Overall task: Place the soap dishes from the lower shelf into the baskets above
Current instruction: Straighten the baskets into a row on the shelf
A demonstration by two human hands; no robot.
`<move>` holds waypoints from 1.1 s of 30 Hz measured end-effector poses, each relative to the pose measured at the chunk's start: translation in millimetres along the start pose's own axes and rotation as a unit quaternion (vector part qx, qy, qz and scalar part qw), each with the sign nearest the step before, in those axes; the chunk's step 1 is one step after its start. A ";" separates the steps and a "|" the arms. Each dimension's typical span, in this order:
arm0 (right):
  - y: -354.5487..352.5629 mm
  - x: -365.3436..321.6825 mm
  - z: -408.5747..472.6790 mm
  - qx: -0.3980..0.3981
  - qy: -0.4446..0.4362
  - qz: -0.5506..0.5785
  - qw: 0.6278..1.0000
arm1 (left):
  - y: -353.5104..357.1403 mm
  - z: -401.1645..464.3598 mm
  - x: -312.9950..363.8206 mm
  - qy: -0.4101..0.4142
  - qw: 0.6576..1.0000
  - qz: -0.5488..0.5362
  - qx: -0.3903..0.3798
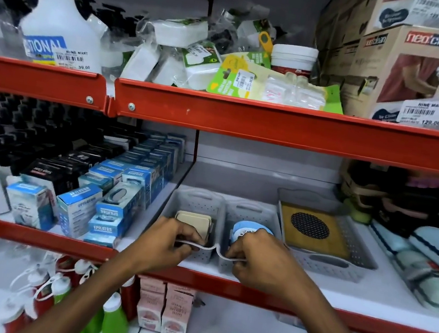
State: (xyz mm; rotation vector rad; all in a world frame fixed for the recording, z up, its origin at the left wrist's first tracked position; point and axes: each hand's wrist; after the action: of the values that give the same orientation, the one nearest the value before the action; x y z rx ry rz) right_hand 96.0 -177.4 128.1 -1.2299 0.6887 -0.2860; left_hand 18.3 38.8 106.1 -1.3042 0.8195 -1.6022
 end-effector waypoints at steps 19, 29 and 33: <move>-31.3 27.9 -42.4 0.128 0.193 -0.009 0.973 | -2.5 -17.9 16.6 -0.009 0.999 -0.029 -0.021; -34.1 51.7 -55.8 0.060 0.214 -0.111 0.969 | 1.2 -13.9 24.7 -0.023 0.999 -0.020 -0.023; -35.8 43.7 -69.6 0.026 0.188 -0.104 0.976 | 0.6 -13.3 25.6 -0.023 0.999 -0.015 -0.024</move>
State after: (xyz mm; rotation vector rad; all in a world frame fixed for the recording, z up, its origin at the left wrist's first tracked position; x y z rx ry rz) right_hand 91.9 -266.7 135.5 -1.2106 0.8700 -0.7201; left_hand 4.1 14.4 112.5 -1.3888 0.8175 -1.5779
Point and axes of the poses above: each hand's wrist, its own z-axis towards the middle knuckle, its own y-axis out of the palm, x = y × z, and after that the axes turned 12 degrees about z, right-handed
